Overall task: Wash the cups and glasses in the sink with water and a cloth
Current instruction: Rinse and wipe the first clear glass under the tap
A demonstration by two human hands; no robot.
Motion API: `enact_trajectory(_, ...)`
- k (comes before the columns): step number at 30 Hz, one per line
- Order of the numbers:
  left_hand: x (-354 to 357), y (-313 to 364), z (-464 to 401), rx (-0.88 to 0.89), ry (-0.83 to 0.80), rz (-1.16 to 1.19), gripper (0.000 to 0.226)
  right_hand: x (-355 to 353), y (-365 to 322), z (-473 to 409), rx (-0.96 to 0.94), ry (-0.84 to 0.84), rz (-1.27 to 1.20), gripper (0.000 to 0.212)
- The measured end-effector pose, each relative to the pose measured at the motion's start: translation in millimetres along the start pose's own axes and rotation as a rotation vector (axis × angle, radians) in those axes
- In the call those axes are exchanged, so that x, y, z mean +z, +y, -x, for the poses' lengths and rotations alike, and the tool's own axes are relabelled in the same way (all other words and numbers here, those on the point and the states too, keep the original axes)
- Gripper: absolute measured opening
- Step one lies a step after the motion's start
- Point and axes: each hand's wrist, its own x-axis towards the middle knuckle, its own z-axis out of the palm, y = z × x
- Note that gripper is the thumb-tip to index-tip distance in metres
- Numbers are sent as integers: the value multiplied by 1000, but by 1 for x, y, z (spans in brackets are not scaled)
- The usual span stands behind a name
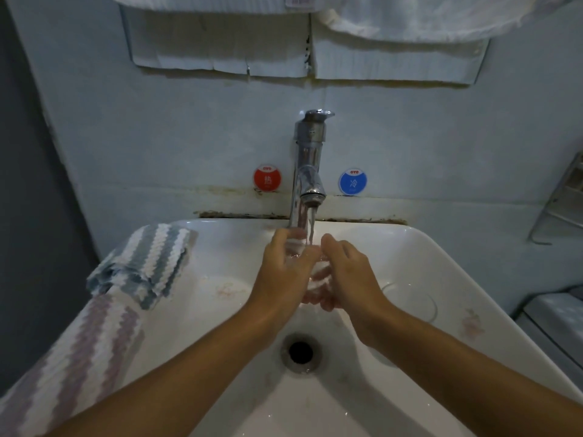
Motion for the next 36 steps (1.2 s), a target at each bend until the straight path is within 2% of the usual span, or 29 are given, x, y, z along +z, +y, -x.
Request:
enact_trajectory(4,-2,0,1,-26,42,21,15,-1,1,1,-10,-55,-14,29)
enact_trajectory(7,-7,1,0,-135,97,67,23,4,4,2,-182,-106,57,21)
enact_trajectory(10,-9,1,0,-144,106,102,25,8,6,0,-257,-85,64,18)
enact_trajectory(12,-6,2,1,-111,89,124,23,6,5,-1,-233,-46,57,18)
enact_trajectory(16,3,-4,1,-28,62,65,18,1,3,0,-57,14,9,32)
enact_trajectory(19,3,-6,0,-59,72,52,16,0,4,0,24,-27,-23,33)
enact_trajectory(22,-1,-4,-2,-142,123,84,26,4,4,4,-81,-74,-5,22)
enact_trajectory(26,-4,-2,-2,-207,162,120,29,10,5,6,-225,-85,37,21)
enact_trajectory(28,-2,-3,1,-181,150,86,29,10,5,3,-193,-30,74,23)
enact_trajectory(30,3,-5,3,-107,125,52,25,5,5,0,-80,10,42,29)
enact_trajectory(33,10,-7,6,-6,35,26,25,-3,2,0,94,-1,-52,36)
enact_trajectory(36,10,-10,3,11,38,-61,24,-5,1,0,168,-39,-69,46)
